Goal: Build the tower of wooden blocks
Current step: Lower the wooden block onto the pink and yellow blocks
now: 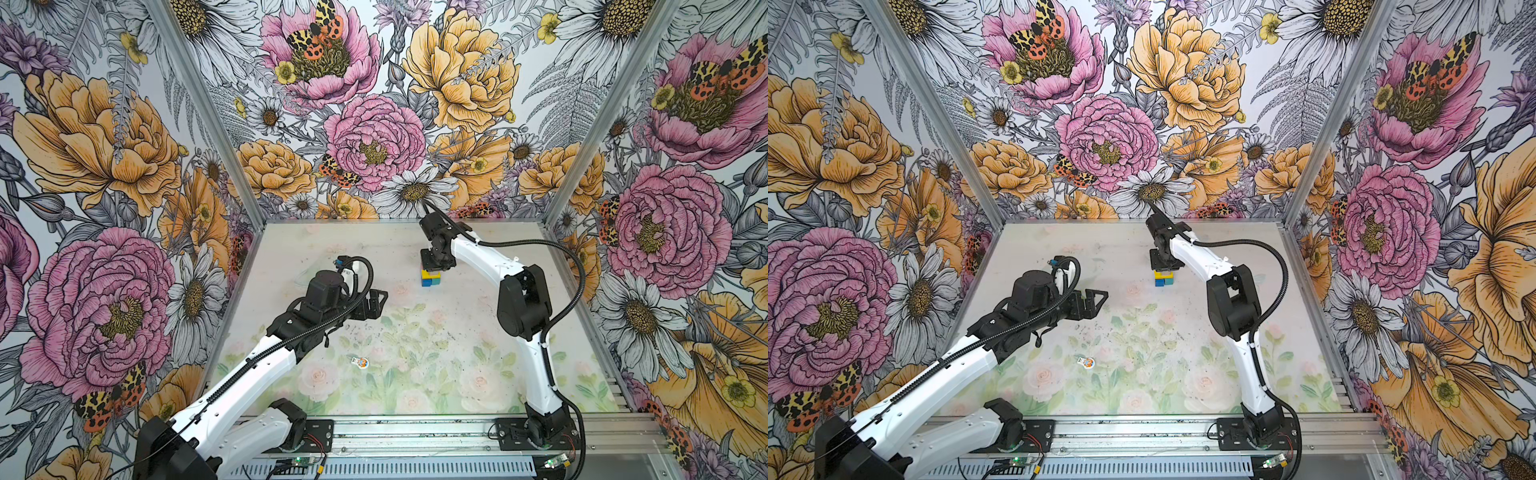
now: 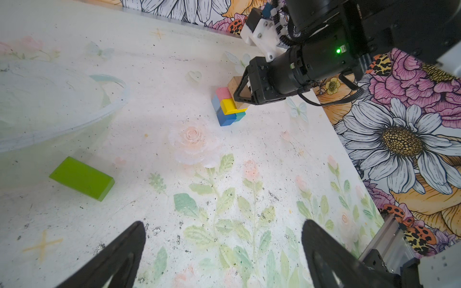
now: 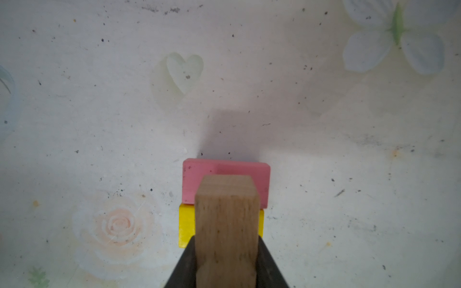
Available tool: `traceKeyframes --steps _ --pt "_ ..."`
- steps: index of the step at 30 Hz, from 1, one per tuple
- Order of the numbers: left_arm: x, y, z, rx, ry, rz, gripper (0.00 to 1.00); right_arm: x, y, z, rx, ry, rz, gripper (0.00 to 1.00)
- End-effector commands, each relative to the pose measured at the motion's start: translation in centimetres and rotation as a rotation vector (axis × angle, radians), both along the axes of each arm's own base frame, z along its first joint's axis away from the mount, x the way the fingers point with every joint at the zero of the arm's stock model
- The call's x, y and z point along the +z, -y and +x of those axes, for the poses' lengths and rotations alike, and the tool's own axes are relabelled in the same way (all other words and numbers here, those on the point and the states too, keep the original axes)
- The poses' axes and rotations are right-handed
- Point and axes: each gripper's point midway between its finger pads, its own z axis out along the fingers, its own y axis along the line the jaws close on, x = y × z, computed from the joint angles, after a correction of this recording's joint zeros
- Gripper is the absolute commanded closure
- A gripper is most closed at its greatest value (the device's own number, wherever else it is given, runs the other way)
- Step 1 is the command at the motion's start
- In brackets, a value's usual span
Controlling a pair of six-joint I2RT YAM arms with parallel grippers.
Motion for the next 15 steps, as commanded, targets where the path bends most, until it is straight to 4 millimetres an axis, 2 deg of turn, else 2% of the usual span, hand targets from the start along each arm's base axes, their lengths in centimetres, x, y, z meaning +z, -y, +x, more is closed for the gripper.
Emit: traceKeyframes --steps 1,15 --pt "1.56 0.26 0.54 -0.018 0.052 -0.016 0.01 0.18 -0.33 0.78 0.011 0.011 0.013 0.72" --pt "1.39 0.19 0.62 -0.018 0.048 -0.018 0.01 -0.24 -0.30 0.72 0.010 -0.002 0.015 0.70"
